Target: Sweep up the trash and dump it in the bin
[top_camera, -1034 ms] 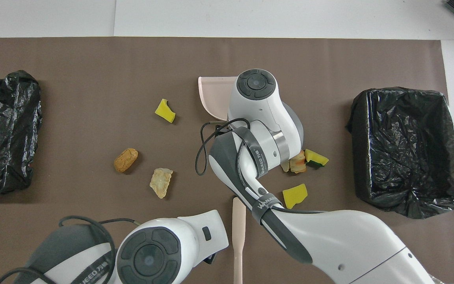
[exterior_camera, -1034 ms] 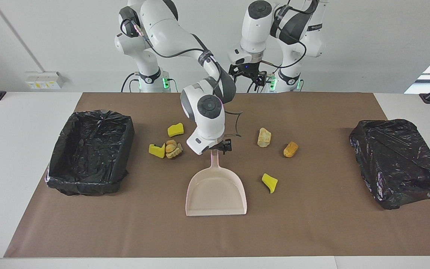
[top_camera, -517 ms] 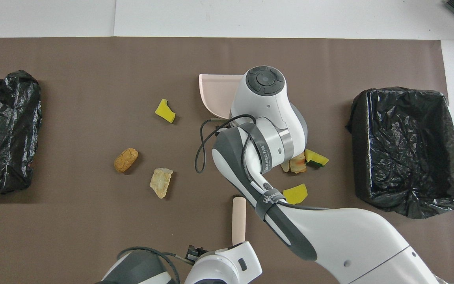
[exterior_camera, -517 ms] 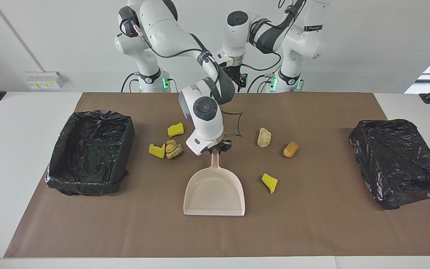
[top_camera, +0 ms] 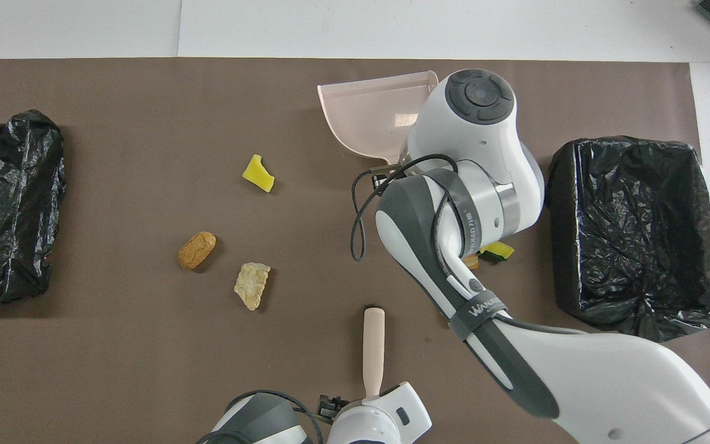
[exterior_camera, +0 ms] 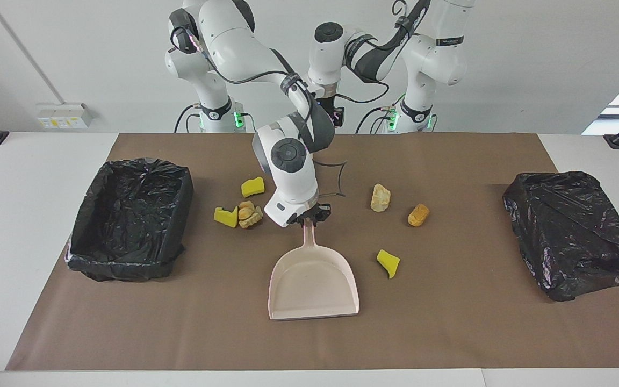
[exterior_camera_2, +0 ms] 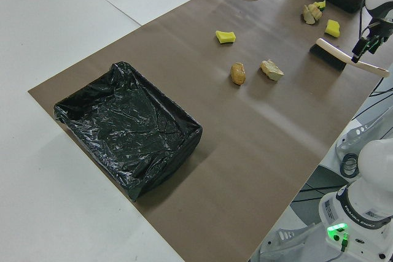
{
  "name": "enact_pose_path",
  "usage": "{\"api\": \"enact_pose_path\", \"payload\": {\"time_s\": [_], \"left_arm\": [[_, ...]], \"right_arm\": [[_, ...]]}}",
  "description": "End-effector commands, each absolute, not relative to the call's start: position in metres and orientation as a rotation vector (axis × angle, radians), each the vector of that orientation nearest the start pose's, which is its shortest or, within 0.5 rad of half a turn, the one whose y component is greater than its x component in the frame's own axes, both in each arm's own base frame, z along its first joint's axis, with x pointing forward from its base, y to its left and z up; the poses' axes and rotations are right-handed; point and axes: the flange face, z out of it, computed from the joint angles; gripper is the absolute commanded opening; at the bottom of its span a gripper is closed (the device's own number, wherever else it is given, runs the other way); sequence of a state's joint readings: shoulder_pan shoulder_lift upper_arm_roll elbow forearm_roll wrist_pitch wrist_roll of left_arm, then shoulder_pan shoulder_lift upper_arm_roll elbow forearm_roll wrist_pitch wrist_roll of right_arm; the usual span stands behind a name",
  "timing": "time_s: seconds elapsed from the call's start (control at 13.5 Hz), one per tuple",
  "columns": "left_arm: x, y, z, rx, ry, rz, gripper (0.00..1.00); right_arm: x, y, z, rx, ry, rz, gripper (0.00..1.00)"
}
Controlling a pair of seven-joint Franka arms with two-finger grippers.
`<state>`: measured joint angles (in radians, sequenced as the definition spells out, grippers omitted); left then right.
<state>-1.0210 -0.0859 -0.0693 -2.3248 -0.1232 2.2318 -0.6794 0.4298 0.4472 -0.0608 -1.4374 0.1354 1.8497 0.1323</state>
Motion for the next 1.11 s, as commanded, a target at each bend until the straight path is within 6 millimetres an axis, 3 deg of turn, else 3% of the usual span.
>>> {"api": "enact_pose_path", "payload": {"time_s": [0.0,0.22,0.3,0.44,0.74,0.89,1.03], "left_arm": [[0.221,-0.443,0.369,-3.169,0.503,0.136,1.00],[0.218,-0.448,0.354,-3.156,0.497,0.152,0.98],[0.218,-0.448,0.354,-3.159,0.492,0.150,0.90],[0.216,-0.449,0.354,-3.156,0.485,0.155,0.83],[0.206,-0.452,0.355,-3.151,0.495,0.170,0.67],[0.204,-0.453,0.351,-3.145,0.492,0.181,0.66],[0.204,-0.452,0.350,-3.143,0.482,0.189,0.60]], "right_arm": [[0.624,0.218,0.461,-3.004,-0.604,0.141,0.00],[0.624,0.193,0.462,-2.962,-0.991,0.162,0.00],[0.625,0.190,0.460,-2.922,-1.102,0.154,0.00],[0.627,0.180,0.457,-2.863,-1.336,0.177,0.00],[0.620,0.187,0.431,-2.791,-1.548,0.241,0.00],[0.620,0.187,0.428,-2.735,-1.662,0.258,0.00],[0.616,0.187,0.425,-2.724,-1.670,0.274,0.00]]}}
